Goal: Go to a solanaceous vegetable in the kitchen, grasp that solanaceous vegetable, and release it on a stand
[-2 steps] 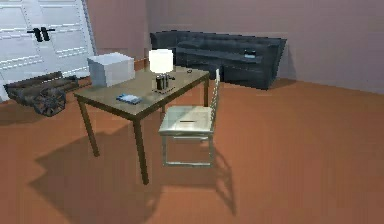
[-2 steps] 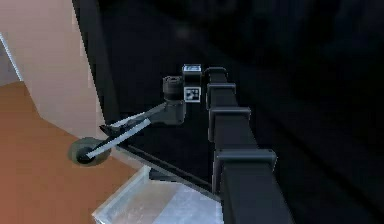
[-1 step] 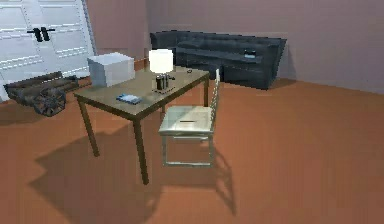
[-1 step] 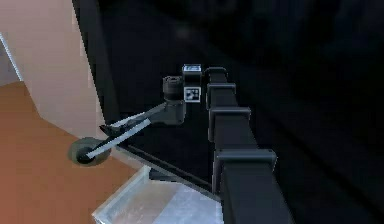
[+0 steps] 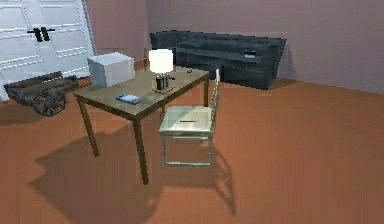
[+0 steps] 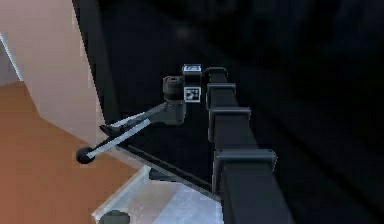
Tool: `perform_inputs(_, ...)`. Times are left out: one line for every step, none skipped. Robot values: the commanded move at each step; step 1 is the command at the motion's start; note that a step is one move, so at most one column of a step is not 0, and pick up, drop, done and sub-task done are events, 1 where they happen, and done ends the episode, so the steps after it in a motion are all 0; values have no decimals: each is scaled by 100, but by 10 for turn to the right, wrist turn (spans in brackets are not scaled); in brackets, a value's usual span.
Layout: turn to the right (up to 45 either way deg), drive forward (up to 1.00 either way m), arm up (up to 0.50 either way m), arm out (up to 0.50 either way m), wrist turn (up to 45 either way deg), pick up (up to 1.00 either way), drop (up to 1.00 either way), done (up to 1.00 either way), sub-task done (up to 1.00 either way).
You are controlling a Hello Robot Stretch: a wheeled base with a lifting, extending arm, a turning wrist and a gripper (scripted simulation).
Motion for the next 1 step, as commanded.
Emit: perform_inputs(0,0,0,-10,0,0,0,0,0)
